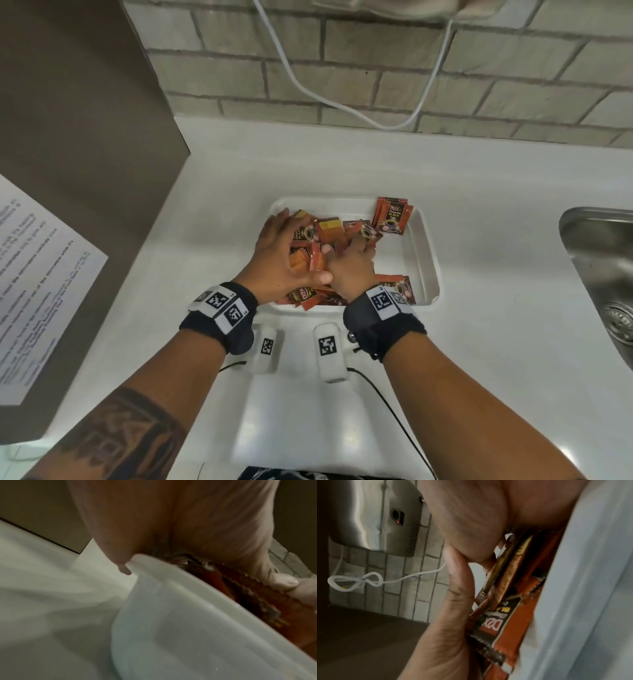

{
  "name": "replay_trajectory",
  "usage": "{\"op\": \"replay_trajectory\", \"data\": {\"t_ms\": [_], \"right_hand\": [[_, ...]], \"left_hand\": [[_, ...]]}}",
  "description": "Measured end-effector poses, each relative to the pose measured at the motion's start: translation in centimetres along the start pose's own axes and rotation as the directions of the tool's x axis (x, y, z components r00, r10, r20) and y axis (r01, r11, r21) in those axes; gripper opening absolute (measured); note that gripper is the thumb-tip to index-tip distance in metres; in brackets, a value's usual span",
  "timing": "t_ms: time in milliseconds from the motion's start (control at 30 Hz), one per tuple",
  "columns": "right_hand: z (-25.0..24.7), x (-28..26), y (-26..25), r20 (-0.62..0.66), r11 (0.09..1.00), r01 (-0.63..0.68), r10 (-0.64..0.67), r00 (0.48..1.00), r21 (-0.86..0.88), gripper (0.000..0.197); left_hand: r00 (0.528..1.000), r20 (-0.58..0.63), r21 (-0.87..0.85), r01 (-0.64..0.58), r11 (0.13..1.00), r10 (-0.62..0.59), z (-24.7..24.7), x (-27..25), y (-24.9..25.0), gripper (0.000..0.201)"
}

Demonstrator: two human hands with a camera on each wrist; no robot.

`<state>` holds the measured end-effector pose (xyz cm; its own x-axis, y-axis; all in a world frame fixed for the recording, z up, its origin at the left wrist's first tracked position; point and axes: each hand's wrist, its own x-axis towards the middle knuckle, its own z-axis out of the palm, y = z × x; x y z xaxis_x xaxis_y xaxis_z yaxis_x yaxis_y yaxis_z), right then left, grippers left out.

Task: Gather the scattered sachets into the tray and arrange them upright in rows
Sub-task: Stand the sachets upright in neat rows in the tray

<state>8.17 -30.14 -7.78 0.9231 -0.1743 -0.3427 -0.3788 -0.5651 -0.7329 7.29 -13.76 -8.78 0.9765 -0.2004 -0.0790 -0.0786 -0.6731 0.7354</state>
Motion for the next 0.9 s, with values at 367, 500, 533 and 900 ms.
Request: {"op": "replay_trajectory", "data": {"t_ms": [367, 500, 533, 900], "right_hand": [[-0.1, -0.6, -0.3, 0.104, 0.976, 0.021, -0.044, 0.994, 0.218, 0.051], [-1.0, 0.0, 0.0, 0.077, 0.972, 0.004, -0.023, 0.997, 0.236, 0.045], [-1.2, 0.4, 0.1, 0.025, 0.983, 0.002, -0.007, 1.000, 0.185, 0.045], [-0.8, 4.7, -0.4, 0.060, 0.999, -0.041, 0.041, 0.997, 0.009, 0.096]], "left_hand": [[0.982, -0.051, 0.221, -0.165, 0.961, 0.181, 1.2, 0.0, -1.0, 0.101], [0.988, -0.057, 0.303, -0.123, 0.945, 0.147, 1.4, 0.1, -0.4, 0.078], [0.988, -0.066, 0.322, -0.109, 0.940, 0.137, 1.5, 0.1, -0.3, 0.077], [0.984, -0.115, 0.403, -0.080, 0.912, 0.137, 2.0, 0.1, -0.5, 0.073]]}}
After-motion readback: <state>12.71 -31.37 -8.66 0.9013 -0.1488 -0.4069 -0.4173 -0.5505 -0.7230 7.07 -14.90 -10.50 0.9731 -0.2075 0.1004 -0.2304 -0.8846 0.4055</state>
